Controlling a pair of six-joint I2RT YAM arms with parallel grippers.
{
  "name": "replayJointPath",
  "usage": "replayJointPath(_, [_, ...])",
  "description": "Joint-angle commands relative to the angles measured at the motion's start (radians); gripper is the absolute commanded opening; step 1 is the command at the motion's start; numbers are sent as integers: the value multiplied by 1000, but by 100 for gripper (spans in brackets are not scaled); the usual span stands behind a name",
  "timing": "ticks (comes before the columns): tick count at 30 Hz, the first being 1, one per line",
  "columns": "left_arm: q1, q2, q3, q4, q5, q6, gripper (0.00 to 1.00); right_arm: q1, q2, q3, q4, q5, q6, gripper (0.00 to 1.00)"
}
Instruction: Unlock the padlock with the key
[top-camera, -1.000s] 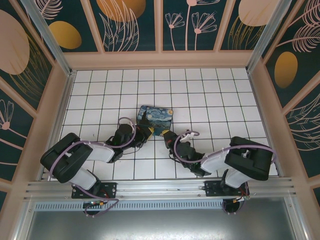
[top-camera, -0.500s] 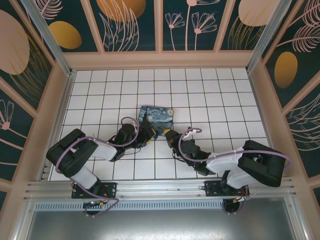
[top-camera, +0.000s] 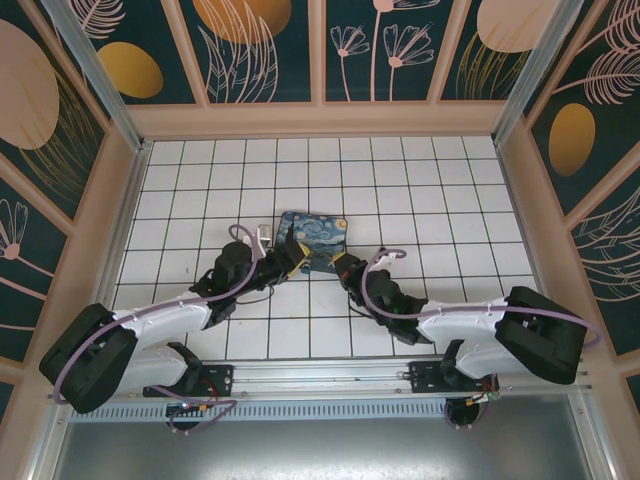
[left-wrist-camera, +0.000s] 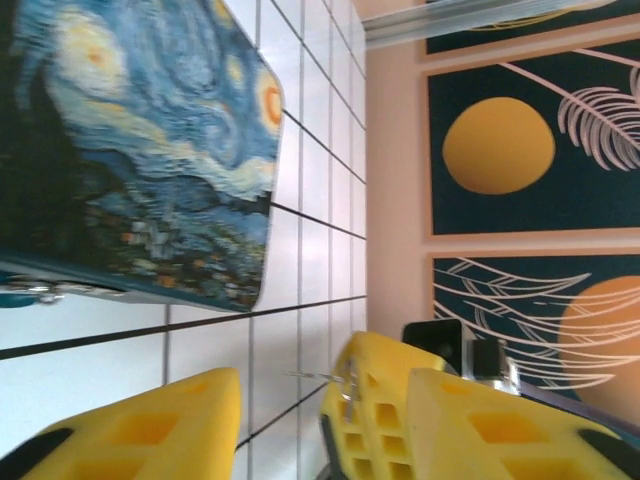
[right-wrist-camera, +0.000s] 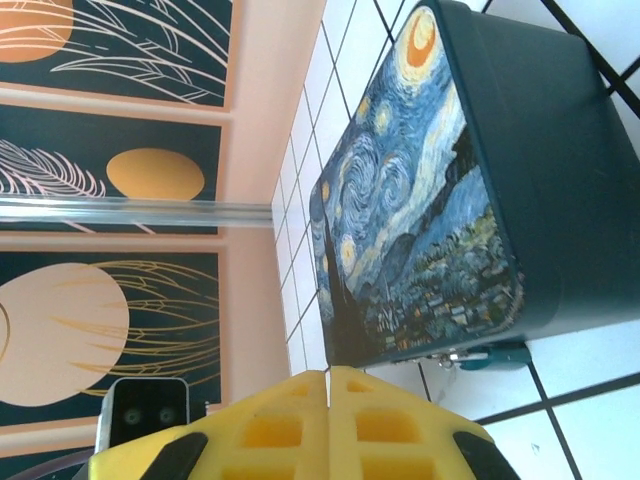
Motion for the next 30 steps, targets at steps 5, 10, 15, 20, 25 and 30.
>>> replayJointPath(5, [-7, 34, 33, 87, 77, -69, 38, -26, 42, 96, -1, -33, -32, 0])
replayJointPath(10, [-14, 42, 30, 127, 74, -85, 35, -33, 86, 128, 23, -56, -39, 0])
replayJointPath(15, [-15, 39, 30, 131, 74, -86, 34, -34, 121, 138, 61, -72, -32, 0])
replayJointPath(20, [-14, 47, 24, 130, 70, -84, 33, -37, 140, 147, 84, -79, -31, 0])
replayJointPath(25, [-14, 61, 17, 126, 62, -79, 32, -37, 141, 149, 89, -81, -32, 0])
replayJointPath(30, [-14, 78, 12, 131, 58, -78, 32, -37, 141, 147, 96, -82, -32, 0])
